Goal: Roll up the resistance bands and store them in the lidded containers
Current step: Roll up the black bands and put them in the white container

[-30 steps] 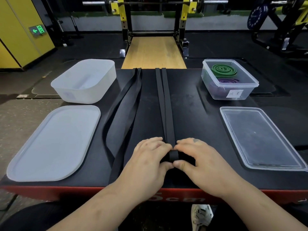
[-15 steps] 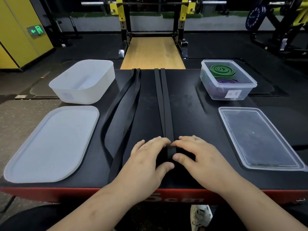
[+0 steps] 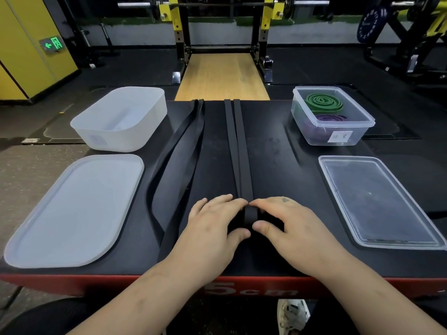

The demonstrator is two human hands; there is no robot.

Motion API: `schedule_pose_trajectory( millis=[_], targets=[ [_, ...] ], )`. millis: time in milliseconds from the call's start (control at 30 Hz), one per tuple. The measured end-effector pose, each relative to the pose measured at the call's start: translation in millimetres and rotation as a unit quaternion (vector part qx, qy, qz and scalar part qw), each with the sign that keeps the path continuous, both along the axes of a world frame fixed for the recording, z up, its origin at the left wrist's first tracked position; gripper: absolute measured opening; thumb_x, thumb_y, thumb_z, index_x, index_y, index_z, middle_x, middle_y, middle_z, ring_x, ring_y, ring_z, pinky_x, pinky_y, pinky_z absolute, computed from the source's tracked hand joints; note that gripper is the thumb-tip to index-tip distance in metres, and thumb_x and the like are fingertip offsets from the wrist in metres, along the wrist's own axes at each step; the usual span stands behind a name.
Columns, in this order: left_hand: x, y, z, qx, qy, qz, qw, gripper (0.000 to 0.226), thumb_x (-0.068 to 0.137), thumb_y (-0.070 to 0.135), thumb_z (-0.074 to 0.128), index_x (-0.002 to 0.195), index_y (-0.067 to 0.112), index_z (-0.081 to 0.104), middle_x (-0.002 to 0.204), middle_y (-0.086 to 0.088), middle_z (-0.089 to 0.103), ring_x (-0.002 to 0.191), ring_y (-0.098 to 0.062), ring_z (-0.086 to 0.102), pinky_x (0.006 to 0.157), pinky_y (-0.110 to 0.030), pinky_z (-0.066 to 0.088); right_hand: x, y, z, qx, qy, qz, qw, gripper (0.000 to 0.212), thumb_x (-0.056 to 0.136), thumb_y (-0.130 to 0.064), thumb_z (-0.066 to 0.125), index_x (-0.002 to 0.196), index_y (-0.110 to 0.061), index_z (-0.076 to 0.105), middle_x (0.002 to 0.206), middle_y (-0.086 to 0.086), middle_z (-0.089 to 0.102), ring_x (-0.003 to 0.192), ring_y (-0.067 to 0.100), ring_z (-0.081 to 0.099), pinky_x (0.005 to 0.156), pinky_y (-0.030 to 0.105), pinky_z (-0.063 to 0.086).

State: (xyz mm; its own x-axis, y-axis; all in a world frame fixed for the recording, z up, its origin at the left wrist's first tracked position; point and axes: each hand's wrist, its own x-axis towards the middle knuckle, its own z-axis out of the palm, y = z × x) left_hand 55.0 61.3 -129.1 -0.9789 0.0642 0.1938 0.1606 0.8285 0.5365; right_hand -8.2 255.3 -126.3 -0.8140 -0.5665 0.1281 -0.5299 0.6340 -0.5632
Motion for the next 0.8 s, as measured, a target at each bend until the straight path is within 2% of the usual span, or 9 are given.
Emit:
schedule_pose_trajectory(
  millis=[67,167,300,367,433,533,633,733,800],
  targets=[
    [-4,1,1,-0.013,0.002,0.003,1.000,0.047,0.099,0.040,0.061,0.144,0.038,0.048,0.141,0.019,0.052,0.144,0.007,0.021,0.124,-0.028,0.007,-1,1,0,0.004,-0.006,0.006,1.000,0.039,0.097,-0.043,0.062,0.136,-0.046,0.056,0.121,-0.030,0.060,0.124,-0.007,0.046,0.100,0.011,0.034],
    [-8,1,2,-0.018,0.000,0.006,1.000,0.046,0.100,0.042,0.058,0.144,0.037,0.048,0.140,0.018,0.053,0.145,0.002,0.022,0.122,-0.026,0.007,0,2,0,0.017,-0.013,0.011,1.000,0.052,0.094,-0.046,0.067,0.142,-0.048,0.049,0.126,-0.033,0.053,0.127,-0.009,0.041,0.101,0.010,0.031],
    [-11,0,-1,-0.016,-0.008,0.006,1.000,0.048,0.100,0.043,0.057,0.146,0.035,0.047,0.146,0.018,0.047,0.148,0.001,0.019,0.125,-0.031,0.008,-1,-4,-1,0.030,0.010,0.003,0.999,0.048,0.093,-0.042,0.070,0.138,-0.044,0.054,0.131,-0.028,0.056,0.132,-0.006,0.040,0.112,0.015,0.030],
    [-10,1,0,-0.010,-0.009,0.004,1.000,0.048,0.099,0.042,0.059,0.145,0.034,0.047,0.147,0.019,0.046,0.148,0.002,0.018,0.126,-0.031,0.006,-2,-5,-1,0.028,0.020,0.005,0.999,0.045,0.096,-0.039,0.069,0.140,-0.039,0.056,0.139,-0.024,0.055,0.139,-0.006,0.034,0.114,0.005,0.014],
    [-6,0,1,-0.005,-0.003,-0.001,1.000,0.046,0.099,0.042,0.060,0.143,0.034,0.049,0.145,0.021,0.046,0.147,0.005,0.016,0.126,-0.030,0.005,-2,-4,-1,0.019,0.012,0.014,1.000,0.047,0.097,-0.038,0.068,0.143,-0.038,0.056,0.139,-0.028,0.045,0.139,-0.016,0.023,0.109,-0.002,0.004],
    [5,-2,0,-0.001,0.000,-0.014,1.000,0.043,0.098,0.044,0.060,0.139,0.035,0.051,0.141,0.024,0.048,0.146,0.009,0.014,0.125,-0.029,0.006,4,1,-3,0.005,-0.004,0.040,0.999,0.048,0.096,-0.040,0.070,0.143,-0.039,0.057,0.140,-0.030,0.043,0.129,-0.033,0.016,0.113,0.000,0.007],
    [22,-4,-2,0.003,-0.004,-0.032,0.999,0.040,0.096,0.045,0.061,0.135,0.037,0.052,0.137,0.026,0.049,0.146,0.011,0.012,0.126,-0.030,0.006,16,6,-6,0.008,-0.007,0.067,0.998,0.047,0.092,-0.042,0.073,0.137,-0.037,0.061,0.139,-0.026,0.055,0.131,-0.029,0.022,0.122,0.013,0.017],
    [27,-3,-1,0.005,-0.009,-0.032,0.999,0.040,0.097,0.046,0.061,0.135,0.038,0.052,0.137,0.029,0.047,0.147,0.012,0.009,0.126,-0.030,0.004,21,9,-6,0.019,-0.006,0.055,0.998,0.049,0.092,-0.045,0.071,0.139,-0.043,0.057,0.135,-0.035,0.045,0.136,-0.027,0.017,0.116,0.005,0.012],
    [24,-3,0,0.007,-0.014,-0.027,1.000,0.040,0.097,0.047,0.060,0.135,0.039,0.052,0.136,0.033,0.044,0.146,0.014,0.007,0.125,-0.029,0.004,20,9,-5,0.027,-0.014,0.048,0.998,0.051,0.092,-0.046,0.070,0.140,-0.047,0.054,0.132,-0.044,0.038,0.139,-0.027,0.014,0.116,0.005,0.011]
  ],
)
